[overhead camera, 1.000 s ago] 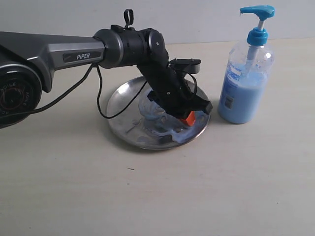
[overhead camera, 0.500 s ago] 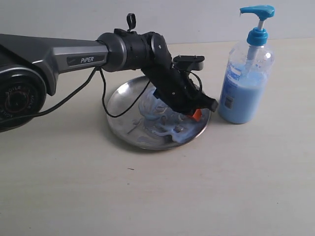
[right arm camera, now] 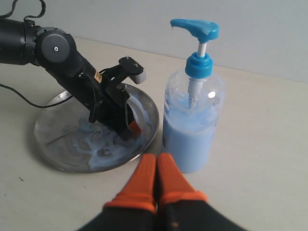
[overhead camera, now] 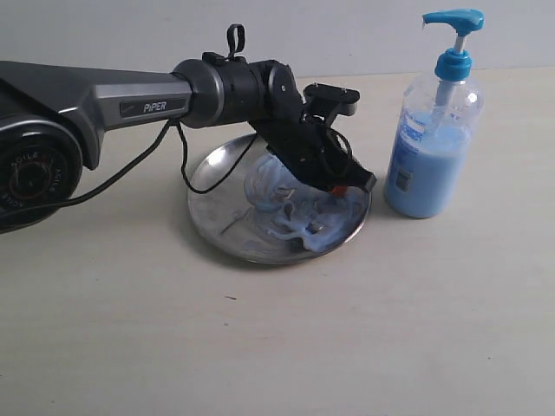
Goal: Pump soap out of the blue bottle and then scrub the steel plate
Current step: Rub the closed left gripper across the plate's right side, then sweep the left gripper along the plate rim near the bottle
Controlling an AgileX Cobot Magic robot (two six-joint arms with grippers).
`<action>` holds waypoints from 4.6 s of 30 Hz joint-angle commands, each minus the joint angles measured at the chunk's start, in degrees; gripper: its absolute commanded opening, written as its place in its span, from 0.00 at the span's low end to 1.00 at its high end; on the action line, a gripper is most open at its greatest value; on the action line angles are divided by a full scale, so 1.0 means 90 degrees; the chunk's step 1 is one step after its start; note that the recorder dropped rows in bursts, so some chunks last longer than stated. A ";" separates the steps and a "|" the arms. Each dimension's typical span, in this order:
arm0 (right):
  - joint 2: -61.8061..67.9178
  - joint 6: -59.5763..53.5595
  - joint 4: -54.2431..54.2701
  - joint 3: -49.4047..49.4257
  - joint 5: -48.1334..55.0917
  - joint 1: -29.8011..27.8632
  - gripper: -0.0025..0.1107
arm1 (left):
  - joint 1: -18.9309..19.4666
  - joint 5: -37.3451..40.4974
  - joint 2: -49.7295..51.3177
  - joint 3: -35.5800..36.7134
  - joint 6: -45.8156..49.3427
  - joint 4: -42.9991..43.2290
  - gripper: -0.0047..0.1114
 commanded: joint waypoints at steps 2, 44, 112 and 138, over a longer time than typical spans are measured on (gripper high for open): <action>-0.0023 0.0031 0.0003 0.0010 -0.0049 -0.0018 0.02 | 0.0083 0.0637 0.0006 0.0030 -0.0022 0.0183 0.04; -0.0023 0.0019 0.0116 0.0010 -0.0113 -0.0018 0.02 | 0.0128 0.2801 0.0041 0.0030 -0.0037 -0.0114 0.04; -0.0023 0.0019 0.0160 0.0010 -0.0120 -0.0018 0.02 | 0.0128 0.2224 0.0048 0.0030 -0.0493 -0.0120 0.04; -0.0023 0.0019 0.0160 0.0010 -0.0068 -0.0018 0.02 | 0.0128 -0.0710 0.0074 0.0030 -0.0493 -0.0723 0.04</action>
